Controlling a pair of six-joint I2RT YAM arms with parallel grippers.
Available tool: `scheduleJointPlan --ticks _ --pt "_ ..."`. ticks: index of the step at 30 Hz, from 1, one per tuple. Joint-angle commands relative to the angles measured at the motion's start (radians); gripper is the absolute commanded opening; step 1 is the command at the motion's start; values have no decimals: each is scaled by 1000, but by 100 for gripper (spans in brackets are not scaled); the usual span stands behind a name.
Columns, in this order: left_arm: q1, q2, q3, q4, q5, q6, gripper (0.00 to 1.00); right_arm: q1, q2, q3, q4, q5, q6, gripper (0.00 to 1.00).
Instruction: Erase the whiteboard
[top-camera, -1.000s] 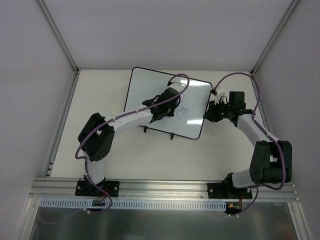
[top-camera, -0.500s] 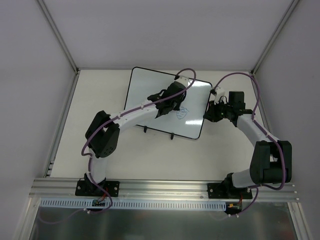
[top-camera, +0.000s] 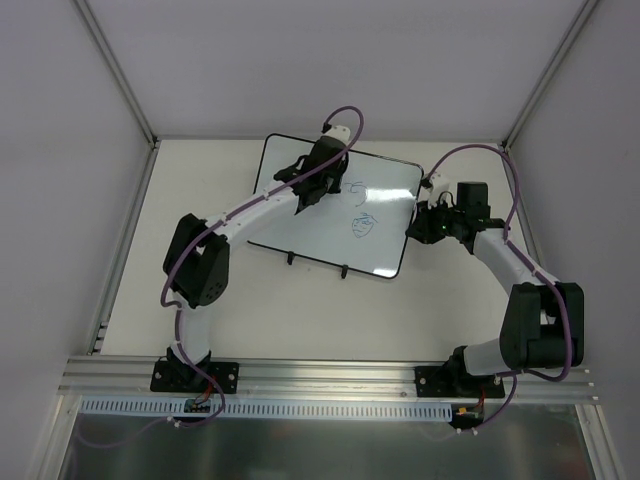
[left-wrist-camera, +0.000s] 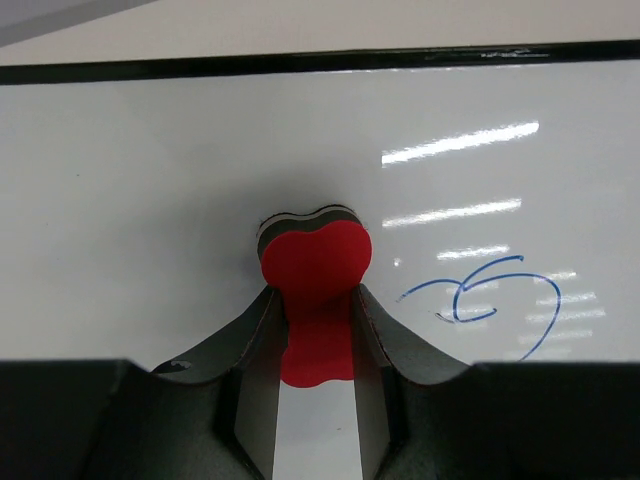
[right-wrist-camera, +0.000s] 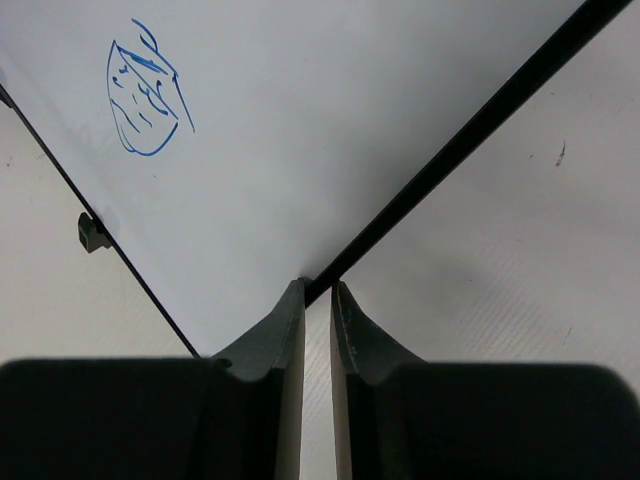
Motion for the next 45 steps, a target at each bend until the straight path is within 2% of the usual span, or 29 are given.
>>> scheduleJointPlan --ticks 1,14,22,25,31,37,45 --pt "27 17 40 15 -5 47 0 21 -17 -8 -4 -1 -35 8" --pt "-85 88 108 12 136 153 0 30 -19 -5 -2 16 -45 8" --pt "-162 129 108 -14 143 180 0 35 -19 -4 -4 23 -46 8" --pt "-157 132 112 -28 75 185 0 35 -20 -5 -4 25 -46 8" --pt "-96 94 106 -49 29 168 0 35 -22 -8 -4 28 -46 8" --pt "-9 33 34 -61 4 174 0 37 -23 -7 -5 26 -48 8" --pt "7 -24 -64 -60 -17 165 0 40 -19 -8 -4 26 -48 8"
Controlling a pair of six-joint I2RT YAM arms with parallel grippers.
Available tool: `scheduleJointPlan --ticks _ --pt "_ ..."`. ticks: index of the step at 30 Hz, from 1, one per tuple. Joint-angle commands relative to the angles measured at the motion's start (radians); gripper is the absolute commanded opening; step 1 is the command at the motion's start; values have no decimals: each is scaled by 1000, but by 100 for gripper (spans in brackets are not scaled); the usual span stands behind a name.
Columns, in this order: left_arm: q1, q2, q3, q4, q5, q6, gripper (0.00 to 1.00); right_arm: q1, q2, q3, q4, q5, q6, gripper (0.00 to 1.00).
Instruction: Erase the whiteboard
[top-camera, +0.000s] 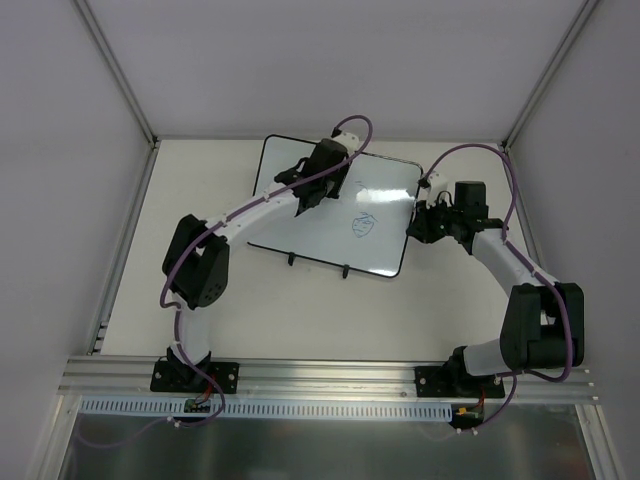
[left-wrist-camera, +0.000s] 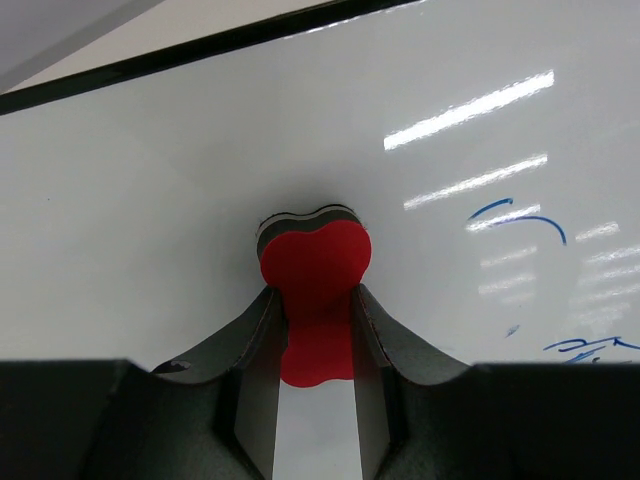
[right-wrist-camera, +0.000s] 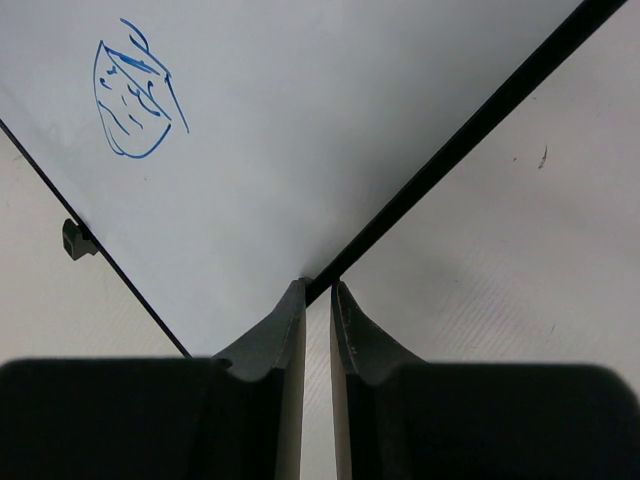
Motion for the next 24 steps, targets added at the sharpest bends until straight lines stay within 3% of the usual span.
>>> scheduleJointPlan --ticks 1,8,19,24 --pt "12 -26 -63 -51 -75 5 0 23 -16 -9 -15 -19 -38 8" --pt "-24 -31 -91 -51 -24 -86 0 24 -13 -9 -15 -19 -35 8" --pt "-195 125 68 -53 -6 -63 0 24 -16 -11 -15 -18 -35 8" --pt "-209 147 107 -53 -18 -67 0 24 -20 -11 -15 -16 -36 8"
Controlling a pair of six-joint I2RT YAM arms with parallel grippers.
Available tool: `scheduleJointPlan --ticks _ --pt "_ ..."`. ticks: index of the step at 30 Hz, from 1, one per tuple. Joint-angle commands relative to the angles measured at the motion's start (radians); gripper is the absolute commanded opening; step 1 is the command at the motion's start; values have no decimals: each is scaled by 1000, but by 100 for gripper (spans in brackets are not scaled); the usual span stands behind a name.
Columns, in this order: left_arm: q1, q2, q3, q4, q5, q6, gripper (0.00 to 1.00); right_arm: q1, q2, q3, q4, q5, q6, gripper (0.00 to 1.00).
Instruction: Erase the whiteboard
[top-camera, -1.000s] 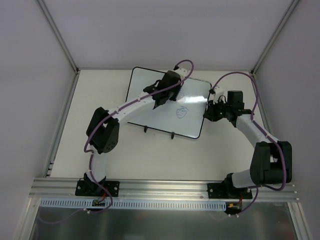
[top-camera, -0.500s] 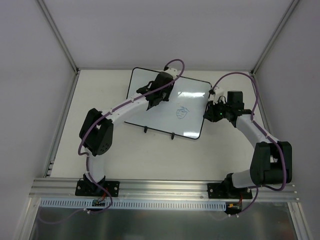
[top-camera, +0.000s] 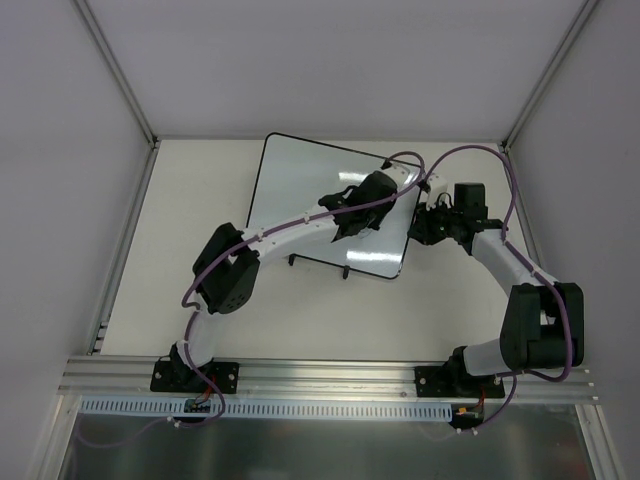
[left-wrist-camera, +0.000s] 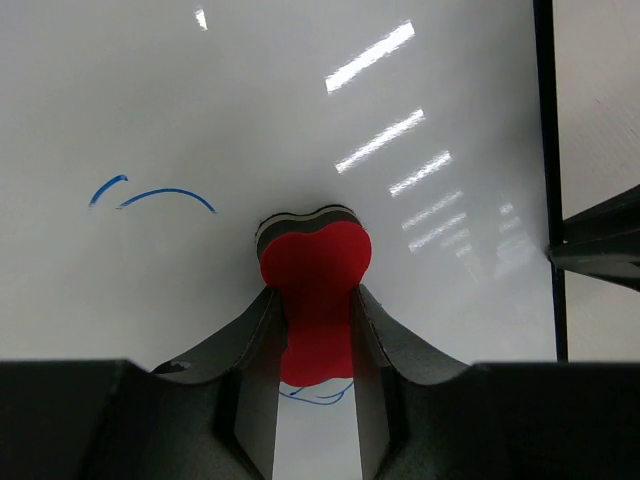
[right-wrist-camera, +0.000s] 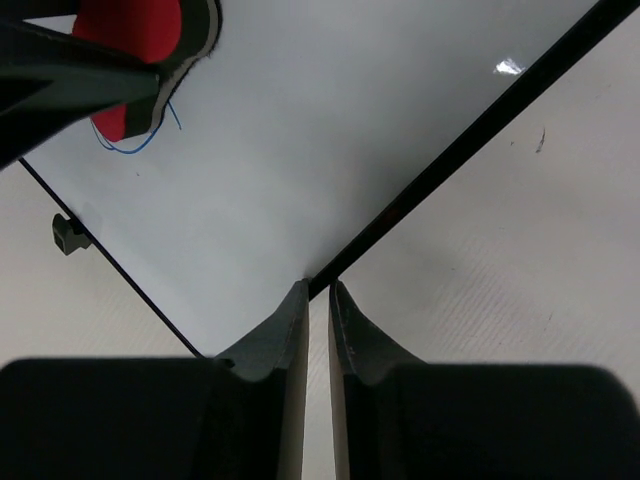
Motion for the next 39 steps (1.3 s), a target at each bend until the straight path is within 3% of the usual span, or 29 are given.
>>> scheduleJointPlan --ticks 1,10,18,30,39 --pt "12 35 24 -26 -6 5 0 24 -20 -7 1 -36 -28 8" --pt "119 -48 -11 -26 -85 33 0 25 -16 -4 1 -33 -33 8" --pt "196 -65 21 -26 -53 117 0 27 -20 -4 1 -30 -36 8" --pt "190 -47 46 -30 89 249 0 33 -30 -7 -2 -4 -48 8" --pt "127 -22 56 -39 178 315 0 47 -26 -12 -4 12 -59 8"
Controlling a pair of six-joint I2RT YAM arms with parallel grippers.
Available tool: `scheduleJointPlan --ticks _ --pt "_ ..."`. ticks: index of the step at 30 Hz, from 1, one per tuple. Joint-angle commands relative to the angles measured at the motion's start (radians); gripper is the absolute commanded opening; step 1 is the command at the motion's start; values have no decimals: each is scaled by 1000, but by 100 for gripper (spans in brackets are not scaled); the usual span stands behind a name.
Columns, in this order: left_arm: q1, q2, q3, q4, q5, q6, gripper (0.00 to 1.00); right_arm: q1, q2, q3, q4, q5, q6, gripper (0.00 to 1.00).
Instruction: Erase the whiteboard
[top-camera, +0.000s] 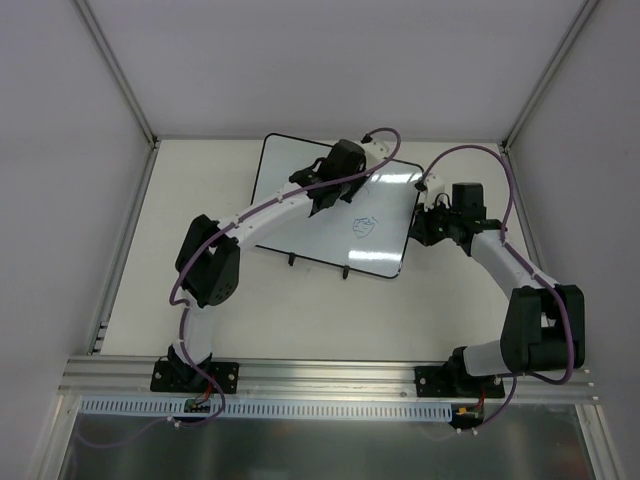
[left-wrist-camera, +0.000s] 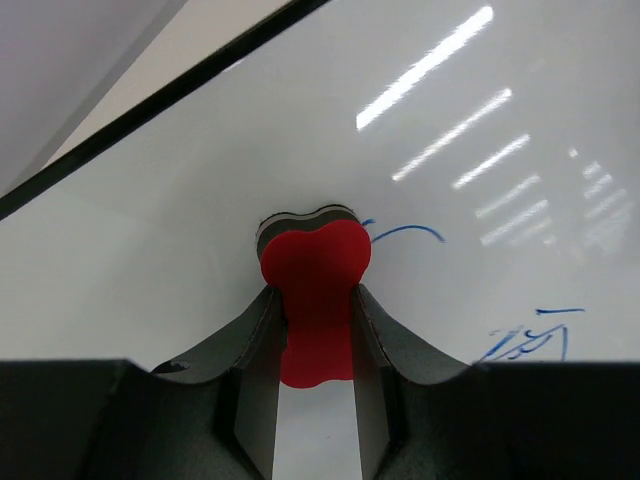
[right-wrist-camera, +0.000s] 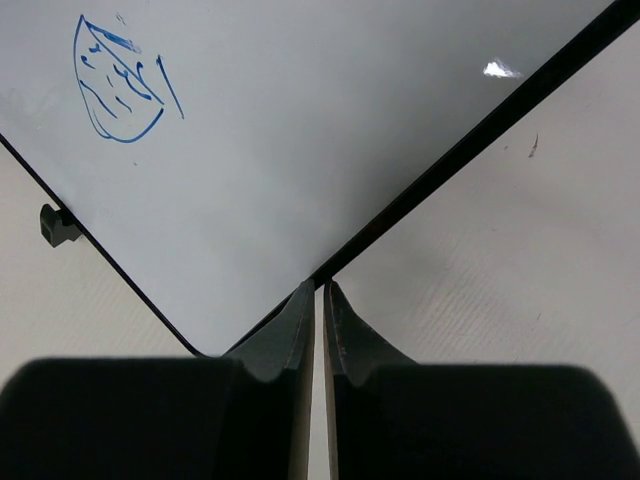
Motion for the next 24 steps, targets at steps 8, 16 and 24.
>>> scheduleJointPlan --ticks 8,16,24 --pt "-80 44 31 -41 129 66 0 36 -13 -8 5 -11 -27 8" --pt "-54 26 26 -45 23 -36 0 37 -19 -10 2 -10 -26 8" --pt "60 -30 32 -45 -141 -139 0 39 -23 -14 4 -7 -26 8"
